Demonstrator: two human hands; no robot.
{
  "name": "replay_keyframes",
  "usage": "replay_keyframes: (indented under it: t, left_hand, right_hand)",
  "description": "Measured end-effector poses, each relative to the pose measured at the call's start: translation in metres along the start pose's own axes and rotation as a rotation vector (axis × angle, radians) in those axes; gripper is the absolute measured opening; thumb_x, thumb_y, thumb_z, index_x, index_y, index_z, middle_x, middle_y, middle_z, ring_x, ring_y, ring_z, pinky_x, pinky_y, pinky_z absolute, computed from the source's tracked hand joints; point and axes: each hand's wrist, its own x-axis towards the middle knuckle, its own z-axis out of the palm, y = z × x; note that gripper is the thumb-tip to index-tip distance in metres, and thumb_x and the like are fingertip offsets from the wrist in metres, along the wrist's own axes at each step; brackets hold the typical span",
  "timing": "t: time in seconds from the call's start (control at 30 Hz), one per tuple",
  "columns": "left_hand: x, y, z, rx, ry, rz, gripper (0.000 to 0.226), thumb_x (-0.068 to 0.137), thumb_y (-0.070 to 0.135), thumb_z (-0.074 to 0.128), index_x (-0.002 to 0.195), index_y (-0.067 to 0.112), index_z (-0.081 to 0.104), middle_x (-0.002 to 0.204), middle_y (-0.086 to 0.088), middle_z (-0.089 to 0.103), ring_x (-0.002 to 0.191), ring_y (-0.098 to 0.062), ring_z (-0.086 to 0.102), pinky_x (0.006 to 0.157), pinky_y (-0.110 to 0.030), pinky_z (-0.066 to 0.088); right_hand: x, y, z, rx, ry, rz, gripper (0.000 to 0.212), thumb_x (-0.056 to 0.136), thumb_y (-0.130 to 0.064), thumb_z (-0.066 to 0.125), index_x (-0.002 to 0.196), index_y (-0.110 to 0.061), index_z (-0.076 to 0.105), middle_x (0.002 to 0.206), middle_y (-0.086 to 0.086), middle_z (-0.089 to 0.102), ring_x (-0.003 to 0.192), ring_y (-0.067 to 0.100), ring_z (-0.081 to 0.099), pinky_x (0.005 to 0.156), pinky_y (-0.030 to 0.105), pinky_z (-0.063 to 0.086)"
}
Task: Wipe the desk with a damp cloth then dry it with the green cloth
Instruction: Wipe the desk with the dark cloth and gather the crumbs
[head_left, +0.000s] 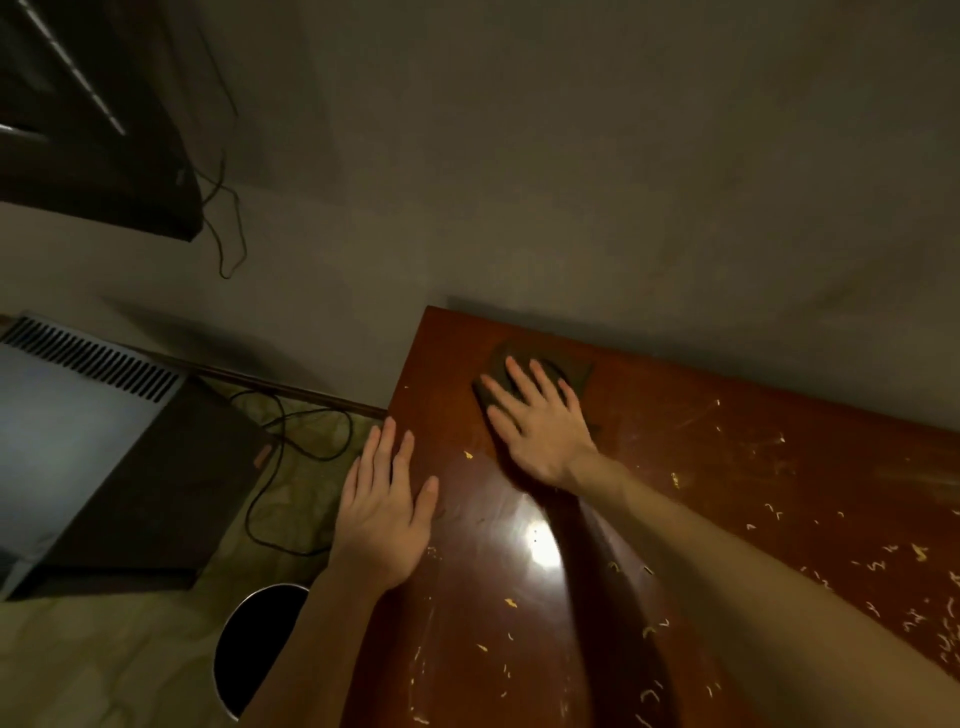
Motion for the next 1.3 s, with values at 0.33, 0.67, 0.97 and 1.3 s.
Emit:
replay_keyframes:
  t: [0.33,0.67,0.97,1.3]
  left_hand:
    - [-0.003,-0.005,-0.003,-0.077,0.010,0.032,0.070,0.109,0.054,0.021,0.166,0.024,-0.008,0.171,0.011,-0.021,0.156,-0.004,-0.022,0.130,-0.034,0.000]
    - [-0.005,-0.016,-0.016,-0.580,-0.010,-0.052,0.082,0.103,-0.005,0.042,0.165,0.038,0.011,0.171,0.017,0.014,0.155,0.002,0.007,0.118,-0.012,0.013]
    - [-0.001,-0.016,-0.027,-0.796,0.017,-0.124,0.056,0.112,0.012,0.035,0.160,0.039,0.029,0.163,0.022,0.036,0.146,0.004,0.031,0.115,-0.017,0.026]
    - [0.002,-0.024,-0.011,-0.913,0.172,-0.183,0.043,0.108,0.011,0.045,0.147,0.028,0.050,0.146,0.010,0.054,0.138,-0.007,0.050,0.116,-0.031,0.040]
  right_hand:
    - [-0.004,-0.022,0.007,-0.041,-0.036,-0.164,0.053,0.104,-0.063,0.007,0.156,-0.058,0.007,0.170,-0.018,-0.008,0.157,0.013,-0.014,0.126,0.044,-0.007]
    - [-0.046,-0.060,0.039,-0.093,-0.020,-0.290,0.055,0.105,-0.057,0.006,0.160,-0.051,0.004,0.170,-0.013,-0.009,0.157,0.019,-0.014,0.127,0.048,-0.005]
    - [0.013,-0.062,0.012,-0.044,-0.086,-0.199,0.051,0.107,-0.058,0.017,0.158,-0.056,0.008,0.170,-0.018,-0.007,0.157,0.011,-0.014,0.127,0.044,-0.007]
    - [-0.059,-0.097,0.049,-0.069,-0.049,-0.229,0.054,0.108,-0.055,0.015,0.161,-0.048,0.006,0.171,-0.014,-0.007,0.157,0.016,-0.014,0.127,0.046,-0.007]
